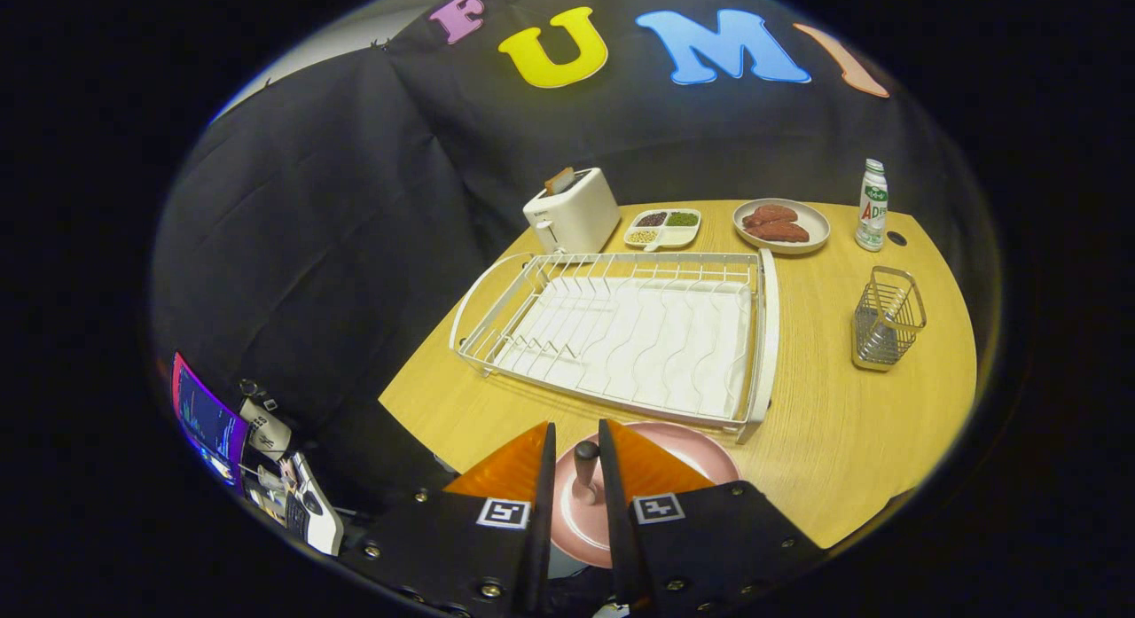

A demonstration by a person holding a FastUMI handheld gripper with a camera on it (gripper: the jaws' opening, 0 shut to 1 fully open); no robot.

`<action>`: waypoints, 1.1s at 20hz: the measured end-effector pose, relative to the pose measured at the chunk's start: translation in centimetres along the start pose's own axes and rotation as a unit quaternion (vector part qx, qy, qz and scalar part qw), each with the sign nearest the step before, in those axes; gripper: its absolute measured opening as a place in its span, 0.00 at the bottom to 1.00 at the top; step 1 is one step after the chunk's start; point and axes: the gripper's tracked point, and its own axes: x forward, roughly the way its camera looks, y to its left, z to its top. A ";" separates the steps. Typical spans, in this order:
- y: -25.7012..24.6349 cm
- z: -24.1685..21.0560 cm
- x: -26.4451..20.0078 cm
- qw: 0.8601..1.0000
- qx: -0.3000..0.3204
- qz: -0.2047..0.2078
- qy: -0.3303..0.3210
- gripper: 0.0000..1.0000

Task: Take the plate from the dish rack, then take the spoon from the basket and place it into the plate.

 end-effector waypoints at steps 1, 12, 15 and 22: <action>-0.2 0.4 -0.2 1.000 0.003 -0.001 -0.005 0.28; -2.9 4.8 -3.9 0.997 0.011 -0.026 -0.077 0.28; -3.9 8.3 -6.3 0.990 -0.003 -0.051 -0.134 0.28; -6.9 18.4 -14.5 0.952 -0.036 -0.117 -0.282 0.28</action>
